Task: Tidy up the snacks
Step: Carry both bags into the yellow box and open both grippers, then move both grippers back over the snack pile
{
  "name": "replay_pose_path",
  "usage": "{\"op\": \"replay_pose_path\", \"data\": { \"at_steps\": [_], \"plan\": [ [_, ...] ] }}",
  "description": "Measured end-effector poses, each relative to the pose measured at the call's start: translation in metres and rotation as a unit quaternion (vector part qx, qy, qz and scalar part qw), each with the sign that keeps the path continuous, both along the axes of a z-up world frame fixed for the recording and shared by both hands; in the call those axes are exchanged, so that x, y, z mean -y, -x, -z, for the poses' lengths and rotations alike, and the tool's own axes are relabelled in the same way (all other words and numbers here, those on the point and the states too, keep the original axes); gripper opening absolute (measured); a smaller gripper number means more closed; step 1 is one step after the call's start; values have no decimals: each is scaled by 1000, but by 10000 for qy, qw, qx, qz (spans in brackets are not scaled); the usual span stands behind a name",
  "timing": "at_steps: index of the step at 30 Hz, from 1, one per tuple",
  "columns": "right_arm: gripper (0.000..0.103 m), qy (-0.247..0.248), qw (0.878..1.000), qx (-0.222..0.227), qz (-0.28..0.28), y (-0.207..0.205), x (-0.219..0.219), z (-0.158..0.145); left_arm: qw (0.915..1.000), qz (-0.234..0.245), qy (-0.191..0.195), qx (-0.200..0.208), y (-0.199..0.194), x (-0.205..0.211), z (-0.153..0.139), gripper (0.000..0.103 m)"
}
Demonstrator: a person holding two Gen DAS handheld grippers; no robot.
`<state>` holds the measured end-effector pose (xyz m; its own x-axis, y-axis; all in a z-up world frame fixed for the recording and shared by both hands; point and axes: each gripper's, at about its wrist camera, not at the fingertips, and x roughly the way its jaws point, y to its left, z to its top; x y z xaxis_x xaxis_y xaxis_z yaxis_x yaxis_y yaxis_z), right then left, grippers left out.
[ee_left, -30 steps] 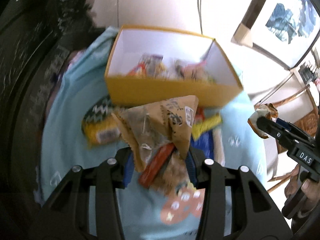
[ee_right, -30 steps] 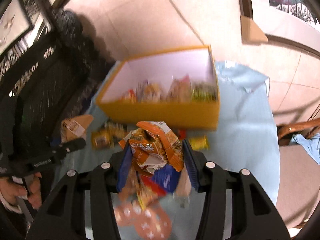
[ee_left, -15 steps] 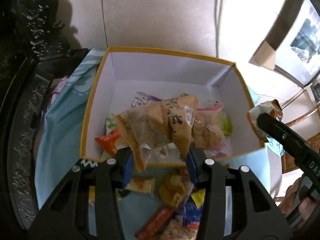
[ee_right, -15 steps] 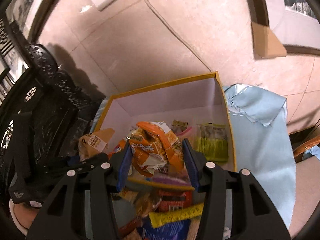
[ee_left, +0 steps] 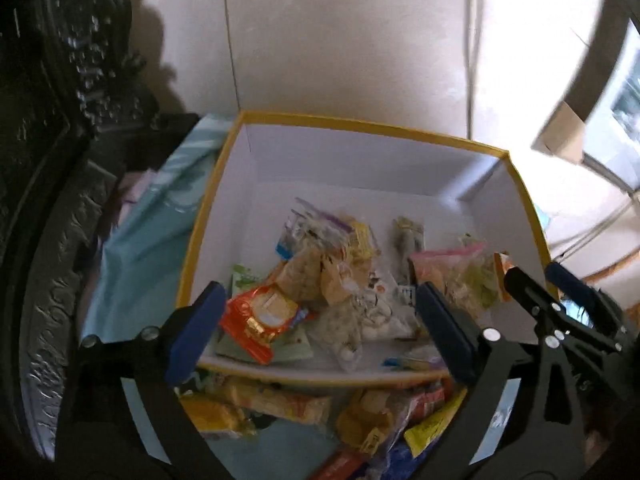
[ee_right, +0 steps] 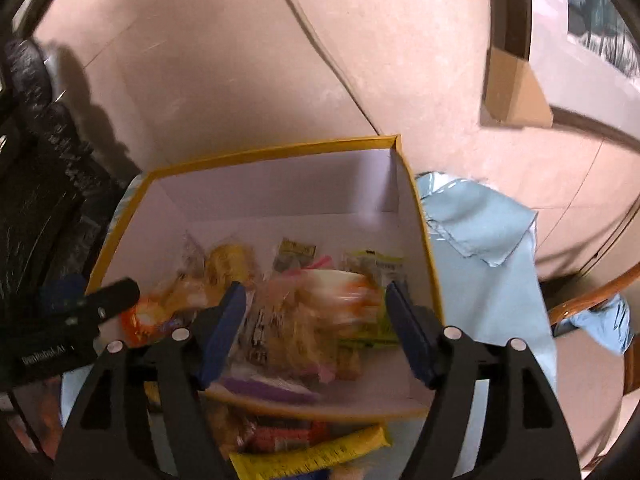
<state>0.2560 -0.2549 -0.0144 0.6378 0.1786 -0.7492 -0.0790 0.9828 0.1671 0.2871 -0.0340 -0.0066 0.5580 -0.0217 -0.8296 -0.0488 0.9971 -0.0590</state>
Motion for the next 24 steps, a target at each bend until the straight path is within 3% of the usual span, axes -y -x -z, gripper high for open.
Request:
{"op": "replay_pose_path", "data": {
  "at_steps": [2,7,15,24],
  "plan": [
    [73,-95,9999,-19,-67,16,6,-1,9999,15,-110,-125,14,-1,2,98],
    [73,-399,9990,-191,83,67,34,8,9997,61,22,-241,72,-7,17,98],
    [73,-776,9894,-1162,390,135,60,57,9914,643,-102,-1135,162,6,88,98],
    [73,-722,9845,-1595,114,180,48,79,9872,803,-49,-1380,201,11,106,98]
  ]
}}
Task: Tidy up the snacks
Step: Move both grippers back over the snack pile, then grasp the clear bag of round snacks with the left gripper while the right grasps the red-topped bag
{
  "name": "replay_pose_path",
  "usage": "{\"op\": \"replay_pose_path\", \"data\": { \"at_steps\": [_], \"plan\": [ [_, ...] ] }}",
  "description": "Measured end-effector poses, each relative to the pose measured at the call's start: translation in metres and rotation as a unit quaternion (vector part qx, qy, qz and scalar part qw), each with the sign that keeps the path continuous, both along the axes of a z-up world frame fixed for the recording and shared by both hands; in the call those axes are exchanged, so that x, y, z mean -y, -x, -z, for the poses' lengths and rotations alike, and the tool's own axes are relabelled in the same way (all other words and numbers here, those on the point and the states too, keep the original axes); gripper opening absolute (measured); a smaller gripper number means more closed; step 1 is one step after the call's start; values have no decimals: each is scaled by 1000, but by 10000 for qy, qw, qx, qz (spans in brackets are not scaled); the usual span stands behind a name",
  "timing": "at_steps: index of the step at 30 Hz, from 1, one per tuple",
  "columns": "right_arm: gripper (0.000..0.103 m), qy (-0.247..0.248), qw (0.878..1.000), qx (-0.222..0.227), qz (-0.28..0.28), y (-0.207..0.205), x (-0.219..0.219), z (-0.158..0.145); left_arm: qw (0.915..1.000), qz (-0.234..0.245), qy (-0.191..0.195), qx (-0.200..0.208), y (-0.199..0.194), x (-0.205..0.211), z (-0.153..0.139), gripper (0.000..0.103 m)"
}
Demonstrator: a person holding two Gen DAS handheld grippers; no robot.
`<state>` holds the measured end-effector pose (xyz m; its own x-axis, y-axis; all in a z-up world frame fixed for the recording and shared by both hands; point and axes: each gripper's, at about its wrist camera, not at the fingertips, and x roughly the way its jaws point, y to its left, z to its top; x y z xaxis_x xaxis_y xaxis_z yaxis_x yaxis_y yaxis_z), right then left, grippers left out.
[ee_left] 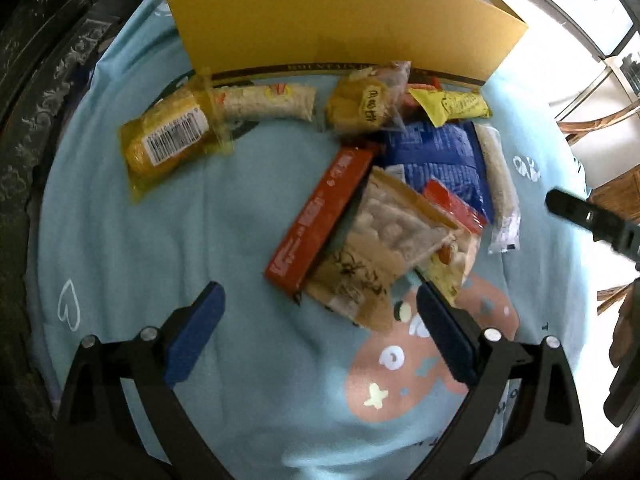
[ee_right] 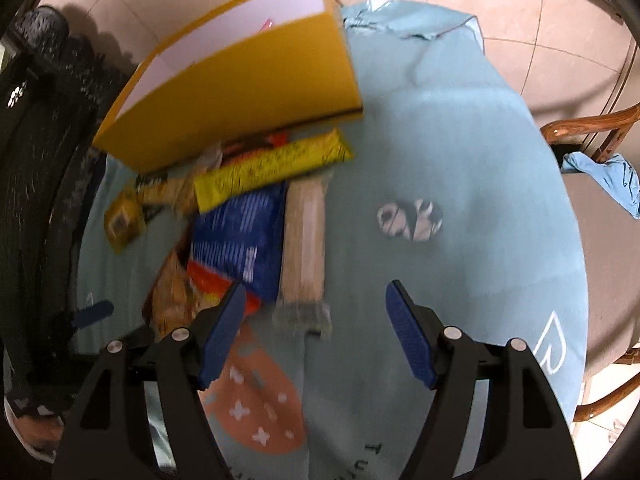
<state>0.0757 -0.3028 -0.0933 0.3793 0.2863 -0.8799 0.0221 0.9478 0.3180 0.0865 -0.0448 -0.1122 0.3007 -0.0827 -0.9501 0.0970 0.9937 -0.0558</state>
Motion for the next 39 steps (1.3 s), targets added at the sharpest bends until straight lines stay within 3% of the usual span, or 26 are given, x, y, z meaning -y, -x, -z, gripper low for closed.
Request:
{"op": "replay_pose_path", "data": {
  "at_steps": [6,16,18,19,20,21,25,31,39],
  "plan": [
    [73,-89,9999,-46,-12,9,-1,1,9995,214,202,-61,1,15,0,97],
    [73,-150,9997,-208,-13,5,4,9,9964,322,517,-594,-23,28,37,80],
    [73,-148,9996,-223,-71,3,2,9,9969,389,371,-576,-25,29,40,73],
    [73,-154,9996,-232,-110,2,0,9,9971,463,277,-527,-26,30,41,66],
    [73,-167,9994,-248,-151,1,-2,9,9977,513,103,-428,-25,30,41,49],
    [73,-178,9993,-267,-197,0,-4,9,9979,537,26,-367,-27,29,41,47],
    [73,-217,9981,-279,-511,0,-20,8,9952,220,827,-482,-29,0,34,38],
    [73,-168,9914,-267,-1271,7,-62,8,9959,-2,859,-300,-15,-31,17,38],
    [73,-347,9909,-690,-1106,1,-96,31,9946,-151,997,-247,-3,-46,4,38]
  ]
}}
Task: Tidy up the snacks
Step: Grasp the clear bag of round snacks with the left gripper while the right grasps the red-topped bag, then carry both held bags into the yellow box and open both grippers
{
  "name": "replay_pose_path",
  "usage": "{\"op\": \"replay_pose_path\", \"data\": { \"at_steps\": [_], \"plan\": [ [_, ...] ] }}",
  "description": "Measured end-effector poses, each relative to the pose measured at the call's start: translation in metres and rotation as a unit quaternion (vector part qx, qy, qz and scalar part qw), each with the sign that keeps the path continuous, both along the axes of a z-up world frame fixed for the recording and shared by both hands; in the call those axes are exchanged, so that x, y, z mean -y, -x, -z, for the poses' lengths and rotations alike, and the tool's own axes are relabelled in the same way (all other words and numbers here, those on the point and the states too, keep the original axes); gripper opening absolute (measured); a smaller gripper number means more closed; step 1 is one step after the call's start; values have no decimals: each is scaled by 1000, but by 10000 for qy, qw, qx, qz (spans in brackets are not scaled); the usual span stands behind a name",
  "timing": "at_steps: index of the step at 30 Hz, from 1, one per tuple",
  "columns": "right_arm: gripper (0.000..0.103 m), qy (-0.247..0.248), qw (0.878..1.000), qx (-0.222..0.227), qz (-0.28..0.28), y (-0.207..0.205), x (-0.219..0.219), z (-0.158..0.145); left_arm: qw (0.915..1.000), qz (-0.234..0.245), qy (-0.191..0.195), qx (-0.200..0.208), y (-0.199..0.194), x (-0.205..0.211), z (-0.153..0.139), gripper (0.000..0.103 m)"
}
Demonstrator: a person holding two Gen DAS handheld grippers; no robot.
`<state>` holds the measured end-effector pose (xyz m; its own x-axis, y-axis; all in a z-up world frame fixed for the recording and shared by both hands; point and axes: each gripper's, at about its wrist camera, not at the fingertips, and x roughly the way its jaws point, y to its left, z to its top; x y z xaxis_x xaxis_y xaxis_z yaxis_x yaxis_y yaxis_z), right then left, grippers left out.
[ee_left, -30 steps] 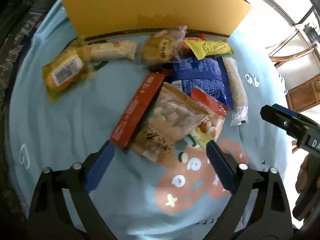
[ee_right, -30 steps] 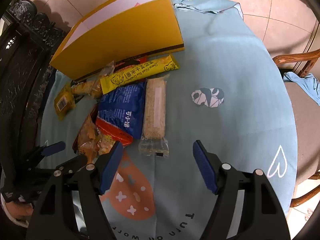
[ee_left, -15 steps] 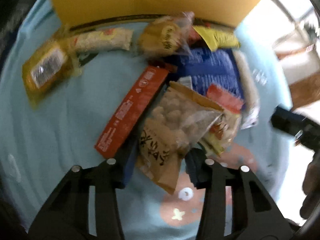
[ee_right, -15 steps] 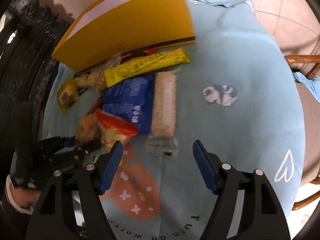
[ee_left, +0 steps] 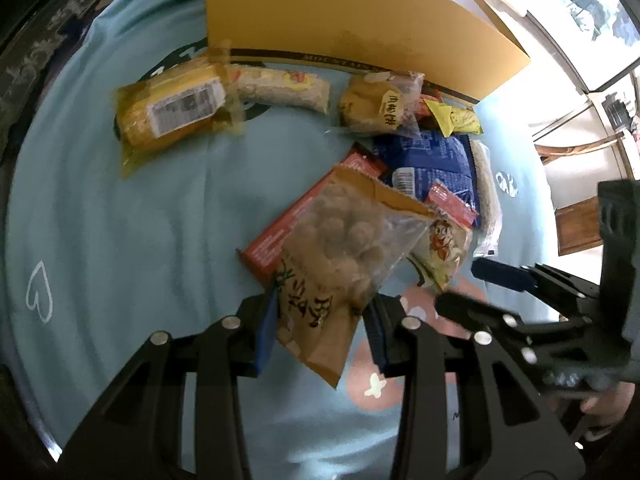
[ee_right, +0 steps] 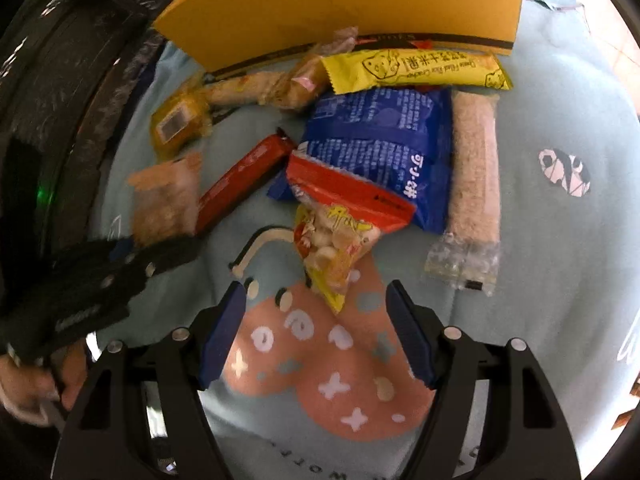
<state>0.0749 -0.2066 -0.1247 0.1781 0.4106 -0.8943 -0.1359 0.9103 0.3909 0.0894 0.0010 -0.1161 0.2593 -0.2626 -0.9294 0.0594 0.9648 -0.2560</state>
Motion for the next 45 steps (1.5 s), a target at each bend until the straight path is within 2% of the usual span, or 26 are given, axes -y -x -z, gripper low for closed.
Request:
{"op": "replay_pose_path", "data": {
  "at_steps": [4,6,11,12,13,15,20,23,27,37,45],
  "plan": [
    [73,-23,9993,-192,335,-9,-3,8,10000,-45,23,-36,3,-8,1,38],
    [73,139,9983,-217,522,-14,-6,11,9999,-86,4,-67,2,-4,5,38],
    [73,311,9982,-62,507,-23,-17,10,9999,-148,15,-83,4,-12,5,38],
    [68,354,9983,-13,471,-22,-17,9,9998,-160,21,-76,4,-11,5,38],
    [51,426,9980,15,461,-23,-17,10,9998,-178,26,-53,4,-13,3,38],
    [39,443,9981,-3,439,-24,-14,9,9998,-211,36,-31,5,-11,3,38],
    [37,238,9995,-21,221,-14,-9,4,9996,-282,6,32,13,-12,0,38],
    [37,245,9995,144,157,-4,-4,-7,9995,-288,-25,148,18,-10,-9,38],
    [37,158,9993,301,161,8,10,-24,9988,-323,-244,269,23,-6,-23,38],
    [37,-63,9961,764,442,21,46,-62,9965,-245,-386,695,36,8,-66,38],
    [37,-230,9908,1165,655,19,64,-92,9958,-185,-362,816,34,15,-82,38]
  ]
}}
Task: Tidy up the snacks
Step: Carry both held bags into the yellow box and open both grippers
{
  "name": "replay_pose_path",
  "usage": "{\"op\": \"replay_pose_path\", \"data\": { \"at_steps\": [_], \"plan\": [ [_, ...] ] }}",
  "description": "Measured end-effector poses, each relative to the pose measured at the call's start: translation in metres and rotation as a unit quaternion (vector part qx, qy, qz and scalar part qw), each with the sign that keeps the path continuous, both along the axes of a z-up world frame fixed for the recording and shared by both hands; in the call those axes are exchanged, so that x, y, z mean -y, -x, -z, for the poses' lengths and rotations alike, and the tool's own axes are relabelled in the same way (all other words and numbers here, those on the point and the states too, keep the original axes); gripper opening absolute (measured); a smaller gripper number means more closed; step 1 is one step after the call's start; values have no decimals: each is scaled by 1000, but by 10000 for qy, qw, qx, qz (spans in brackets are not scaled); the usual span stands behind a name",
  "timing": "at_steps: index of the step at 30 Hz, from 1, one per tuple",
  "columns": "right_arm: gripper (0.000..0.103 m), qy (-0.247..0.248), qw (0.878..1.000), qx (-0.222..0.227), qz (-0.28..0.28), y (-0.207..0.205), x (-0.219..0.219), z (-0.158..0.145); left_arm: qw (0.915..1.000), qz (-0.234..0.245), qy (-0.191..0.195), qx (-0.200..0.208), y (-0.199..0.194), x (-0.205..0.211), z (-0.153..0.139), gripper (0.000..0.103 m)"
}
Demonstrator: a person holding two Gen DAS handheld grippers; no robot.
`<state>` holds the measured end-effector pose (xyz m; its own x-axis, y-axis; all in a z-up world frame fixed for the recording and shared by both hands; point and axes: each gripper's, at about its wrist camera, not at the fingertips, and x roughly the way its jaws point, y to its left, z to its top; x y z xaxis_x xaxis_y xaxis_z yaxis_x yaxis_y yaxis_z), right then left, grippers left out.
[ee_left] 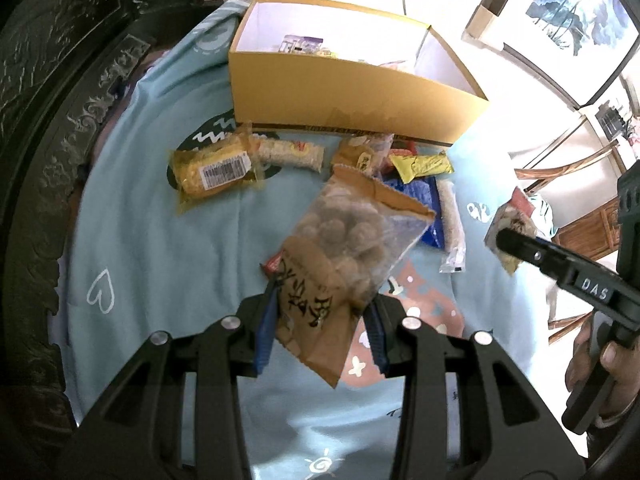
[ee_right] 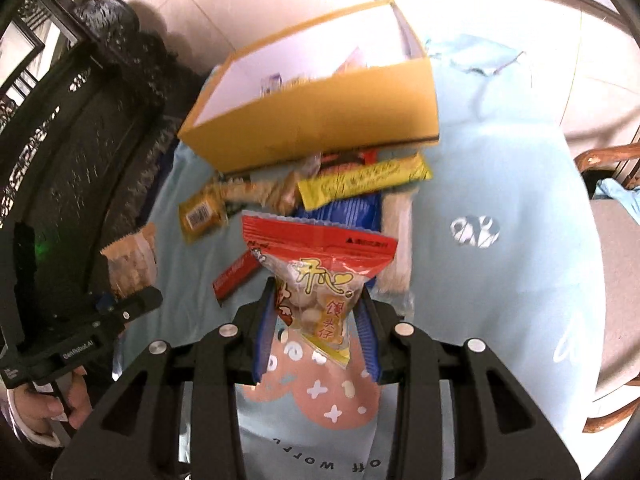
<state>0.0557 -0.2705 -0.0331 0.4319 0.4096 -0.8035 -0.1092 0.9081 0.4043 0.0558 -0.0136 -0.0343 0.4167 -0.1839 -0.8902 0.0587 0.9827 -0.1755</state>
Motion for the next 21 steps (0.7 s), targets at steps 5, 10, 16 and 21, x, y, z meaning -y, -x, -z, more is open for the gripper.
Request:
{"op": "replay_pose_path", "data": {
  "at_steps": [5,10,16,21],
  "plan": [
    [37,-58,9999,135,85,-6,9,-10,10000,27,26,49,-6,1,-7,39],
    [37,-68,9995,260,161,-15,17,-18,9997,40,115,223,-17,0,-22,39],
    [37,-128,9989,370,276,-26,28,-26,9992,8,159,377,-38,-3,-36,39],
    [37,-116,9982,476,347,-37,35,-35,9991,-27,209,370,-54,-5,-37,39]
  ]
}}
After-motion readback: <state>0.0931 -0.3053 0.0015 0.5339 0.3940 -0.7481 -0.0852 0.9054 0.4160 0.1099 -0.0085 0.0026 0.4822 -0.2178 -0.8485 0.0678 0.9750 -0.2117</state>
